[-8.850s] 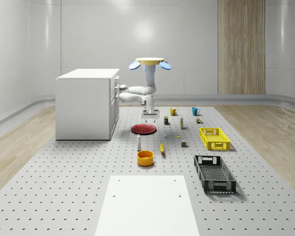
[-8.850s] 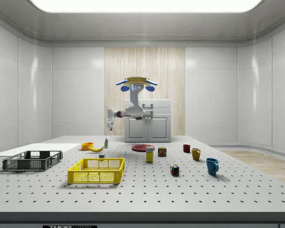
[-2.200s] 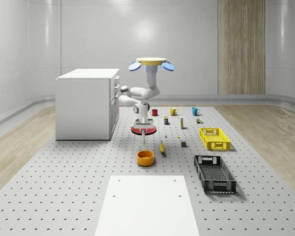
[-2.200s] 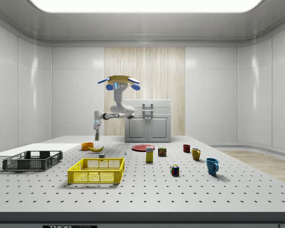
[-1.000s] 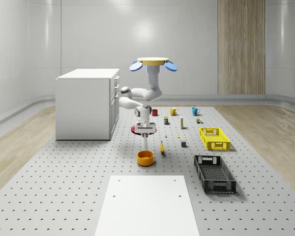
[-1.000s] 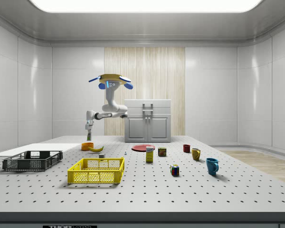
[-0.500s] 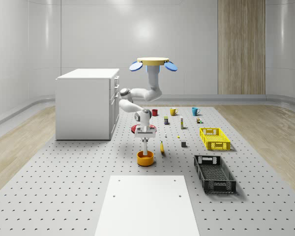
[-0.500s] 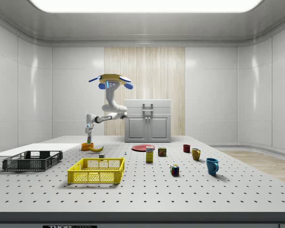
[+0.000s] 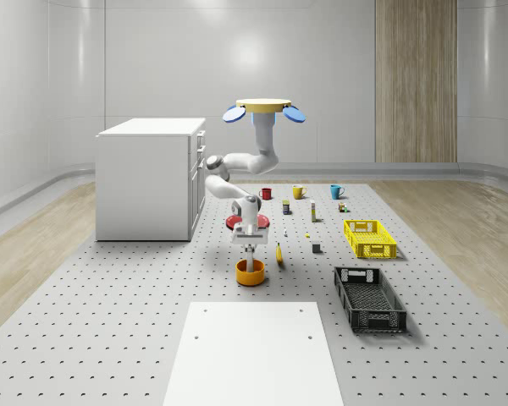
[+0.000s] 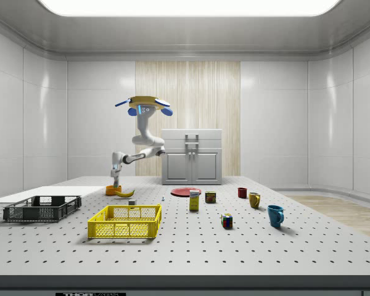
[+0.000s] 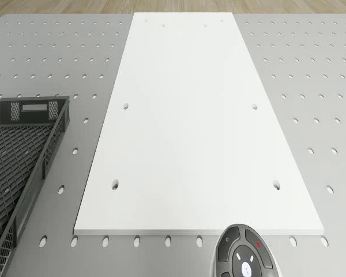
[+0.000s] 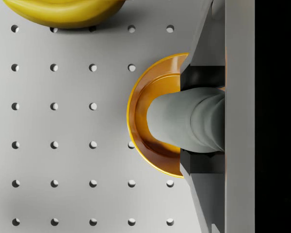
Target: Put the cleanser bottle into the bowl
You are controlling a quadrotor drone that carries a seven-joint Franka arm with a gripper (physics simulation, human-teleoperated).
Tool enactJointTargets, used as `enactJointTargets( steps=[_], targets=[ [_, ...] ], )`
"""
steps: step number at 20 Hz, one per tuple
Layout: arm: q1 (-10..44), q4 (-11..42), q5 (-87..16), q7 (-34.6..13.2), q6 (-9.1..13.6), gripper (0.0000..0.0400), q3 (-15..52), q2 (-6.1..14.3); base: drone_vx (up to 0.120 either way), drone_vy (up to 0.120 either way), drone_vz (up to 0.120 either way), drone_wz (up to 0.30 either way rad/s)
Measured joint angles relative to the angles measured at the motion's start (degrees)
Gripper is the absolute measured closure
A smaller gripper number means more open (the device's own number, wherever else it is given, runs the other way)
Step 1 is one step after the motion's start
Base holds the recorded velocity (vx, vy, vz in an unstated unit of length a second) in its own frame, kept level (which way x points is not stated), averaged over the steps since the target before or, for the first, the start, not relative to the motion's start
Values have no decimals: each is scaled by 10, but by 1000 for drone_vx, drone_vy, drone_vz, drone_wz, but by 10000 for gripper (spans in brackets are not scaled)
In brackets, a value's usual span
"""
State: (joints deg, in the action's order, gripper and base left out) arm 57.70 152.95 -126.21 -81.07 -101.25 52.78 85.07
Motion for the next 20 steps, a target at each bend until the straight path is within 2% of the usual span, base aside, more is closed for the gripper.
enactJointTargets(
  steps=[2, 3, 5, 8, 13, 20],
  targets=[
    [3, -8, -10, 0, -4, 244, -10, -5, 0, 0, 0, 0],
    [4, -11, -13, 1, -5, 191, -13, -7, 0, 0, 0, 0],
    [4, -15, -17, 2, -7, 116, -18, -10, 0, 0, 0, 0],
    [1, -11, -13, 4, -3, 55, -14, -10, 0, 0, 0, 0],
    [-11, 9, 7, 6, 13, 16, 8, -6, 0, 0, 0, 0],
    [-20, 24, 24, 7, 26, 3, 27, -4, 0, 0, 0, 0]
  ],
)
